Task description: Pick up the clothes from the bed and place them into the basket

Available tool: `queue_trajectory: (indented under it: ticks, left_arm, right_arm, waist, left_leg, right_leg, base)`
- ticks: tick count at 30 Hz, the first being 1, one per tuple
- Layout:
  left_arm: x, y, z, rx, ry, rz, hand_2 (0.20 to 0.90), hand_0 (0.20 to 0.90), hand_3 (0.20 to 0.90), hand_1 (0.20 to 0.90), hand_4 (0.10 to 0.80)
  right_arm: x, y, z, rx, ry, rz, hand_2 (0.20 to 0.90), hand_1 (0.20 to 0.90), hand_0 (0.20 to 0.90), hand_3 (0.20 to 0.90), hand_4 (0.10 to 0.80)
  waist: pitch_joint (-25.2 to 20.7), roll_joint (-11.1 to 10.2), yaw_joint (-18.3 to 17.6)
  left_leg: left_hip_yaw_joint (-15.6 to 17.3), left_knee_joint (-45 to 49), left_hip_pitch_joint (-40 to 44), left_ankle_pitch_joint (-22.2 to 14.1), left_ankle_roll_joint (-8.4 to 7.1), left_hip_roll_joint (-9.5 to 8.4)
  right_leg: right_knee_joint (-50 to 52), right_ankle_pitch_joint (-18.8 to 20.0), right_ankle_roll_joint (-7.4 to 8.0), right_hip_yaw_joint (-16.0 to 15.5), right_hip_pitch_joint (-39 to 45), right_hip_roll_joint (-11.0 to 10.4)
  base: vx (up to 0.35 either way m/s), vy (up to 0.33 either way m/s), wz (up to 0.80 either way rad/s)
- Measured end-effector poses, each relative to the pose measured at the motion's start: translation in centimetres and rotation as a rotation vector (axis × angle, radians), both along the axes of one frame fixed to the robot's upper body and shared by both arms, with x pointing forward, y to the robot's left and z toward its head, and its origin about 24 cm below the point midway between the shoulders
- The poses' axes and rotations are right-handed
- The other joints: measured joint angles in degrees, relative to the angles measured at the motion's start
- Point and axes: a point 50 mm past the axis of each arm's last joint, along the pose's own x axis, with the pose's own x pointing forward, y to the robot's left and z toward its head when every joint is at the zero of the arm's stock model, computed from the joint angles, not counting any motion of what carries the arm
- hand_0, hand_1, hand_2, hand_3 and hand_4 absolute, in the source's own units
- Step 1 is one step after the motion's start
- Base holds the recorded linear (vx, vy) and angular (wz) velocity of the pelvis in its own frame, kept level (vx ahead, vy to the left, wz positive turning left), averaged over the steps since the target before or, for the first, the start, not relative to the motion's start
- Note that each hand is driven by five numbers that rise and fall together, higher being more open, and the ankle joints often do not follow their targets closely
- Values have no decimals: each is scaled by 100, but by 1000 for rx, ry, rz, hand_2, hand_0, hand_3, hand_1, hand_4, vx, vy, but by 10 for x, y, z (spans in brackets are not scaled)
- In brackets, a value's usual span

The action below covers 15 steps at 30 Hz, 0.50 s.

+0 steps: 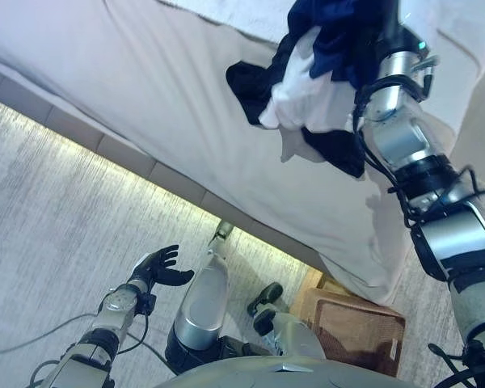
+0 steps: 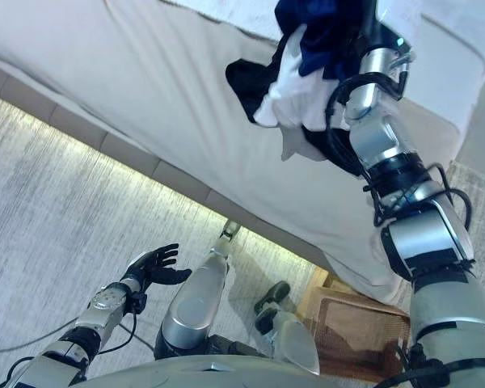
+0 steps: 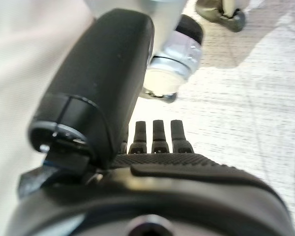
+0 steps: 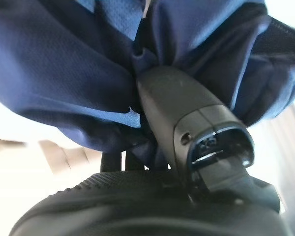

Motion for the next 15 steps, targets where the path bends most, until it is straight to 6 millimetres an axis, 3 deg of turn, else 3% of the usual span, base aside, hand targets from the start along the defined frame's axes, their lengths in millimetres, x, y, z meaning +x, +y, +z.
queue_trajectory:
  ticks: [3, 7, 11, 12, 15]
  left_arm:
    - [-13, 4, -6, 26, 46, 1, 900, 900, 900, 900, 800]
    - [-26, 13, -11, 61, 105, 15, 900, 900, 900, 900, 800]
    - [-39, 19, -17, 90, 169, 19, 900, 900, 900, 900, 800]
    - [-44, 19, -19, 96, 190, 16, 900, 900, 900, 900, 800]
    - [-61, 17, -27, 96, 248, 13, 900, 900, 900, 900, 800]
  right_arm:
    - [-34, -13, 29, -35, -207, -16, 300, 300, 300, 200, 100]
    - [-67, -37, 44, -65, -334, -86, 300, 300, 300, 200, 100]
    - [-74, -61, 27, -59, -293, -164, 300, 300, 300, 200, 100]
    - [-73, -65, 18, -56, -264, -175, 300, 300, 300, 200, 100]
    - [-69, -75, -11, 14, -132, -127, 300, 300, 300, 200, 100]
  waist:
    - [-39, -62, -288]
    - [-90, -122, -643]
    - [-612, -233, -1134]
    - [-792, -230, -1245]
    - [-1268, -131, -1519]
  left_leg:
    - [236, -44, 214, -46, 35, 16]
    - [642, -85, 480, -89, 79, 95]
    - [938, -109, 516, -134, 70, 145]
    - [1019, -138, 540, -141, 63, 169]
    - [1315, -325, 812, -155, 35, 242]
  right_leg:
    - [33, 6, -10, 260, 32, -63]
    - [38, 80, -85, 604, 48, -82]
    - [-222, 83, -79, 871, 15, -63]
    - [-290, 125, -18, 954, 1, -47]
    - [-510, 216, -66, 1280, 68, 43]
  base:
    - [74, -127, -34]
    - [57, -127, -55]
    - [7, -96, -41]
    - [-21, -77, -48]
    - [-30, -68, -62]
